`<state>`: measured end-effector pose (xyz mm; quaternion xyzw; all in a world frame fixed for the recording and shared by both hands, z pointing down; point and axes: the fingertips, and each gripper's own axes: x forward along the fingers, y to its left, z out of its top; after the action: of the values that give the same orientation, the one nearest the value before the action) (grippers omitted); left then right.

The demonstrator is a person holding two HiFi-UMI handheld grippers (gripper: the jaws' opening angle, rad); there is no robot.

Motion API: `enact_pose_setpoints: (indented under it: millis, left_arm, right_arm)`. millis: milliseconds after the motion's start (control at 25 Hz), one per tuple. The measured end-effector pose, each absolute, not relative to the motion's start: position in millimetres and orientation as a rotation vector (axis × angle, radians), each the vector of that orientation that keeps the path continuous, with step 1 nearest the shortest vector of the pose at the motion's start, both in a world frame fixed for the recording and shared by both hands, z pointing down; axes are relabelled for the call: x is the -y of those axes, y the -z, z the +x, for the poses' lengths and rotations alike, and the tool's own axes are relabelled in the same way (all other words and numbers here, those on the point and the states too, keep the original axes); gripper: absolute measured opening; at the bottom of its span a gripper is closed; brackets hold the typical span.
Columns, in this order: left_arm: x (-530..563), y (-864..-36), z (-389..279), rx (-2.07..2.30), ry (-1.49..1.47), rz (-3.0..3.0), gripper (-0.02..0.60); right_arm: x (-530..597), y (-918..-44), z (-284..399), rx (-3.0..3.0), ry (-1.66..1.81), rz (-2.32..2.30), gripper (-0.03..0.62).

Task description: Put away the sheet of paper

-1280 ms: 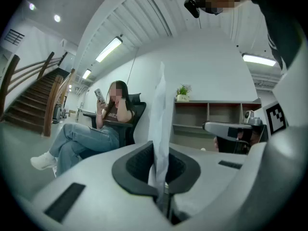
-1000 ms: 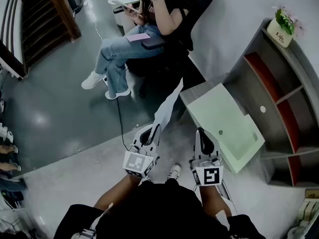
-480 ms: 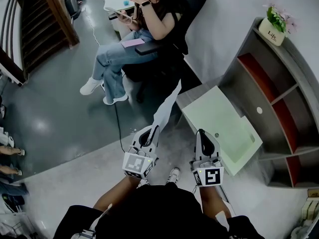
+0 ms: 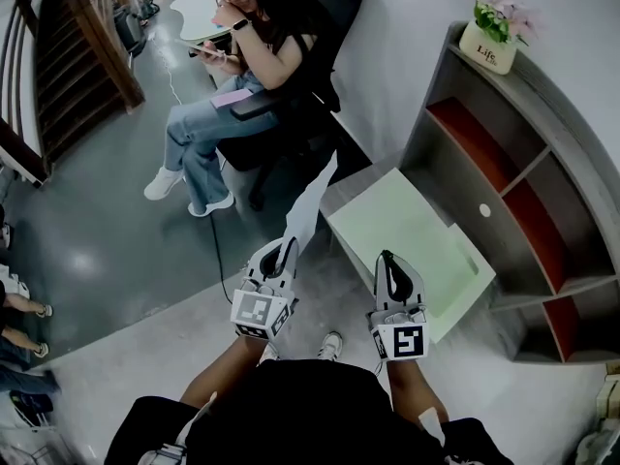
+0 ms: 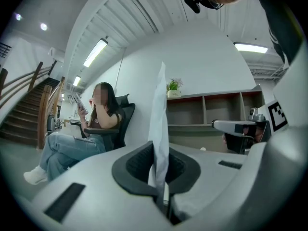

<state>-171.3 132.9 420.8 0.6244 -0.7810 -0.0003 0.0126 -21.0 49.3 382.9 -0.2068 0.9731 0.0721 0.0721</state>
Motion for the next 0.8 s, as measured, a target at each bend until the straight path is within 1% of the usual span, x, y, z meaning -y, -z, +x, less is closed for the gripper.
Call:
enact_pose_setpoints:
  millis: [200,360,800]
  left_arm:
    - [-108,-423,-153,2.417,-0.011,1.962,0.008]
    - [-89,-422,-142,2.385,-0.012,1.990,0.008]
    - [-30,-436,-129,2.238,0.001,2.111,0.008]
  right_arm:
    - [-28,-385,7,-2.906,-0.218,-0.665,0.023]
    - [-11,-385,21,-2.899,-0.150,-0.698,0.023]
    - [32,-396,30,-2.889,-0.179,-0.846,0.023]
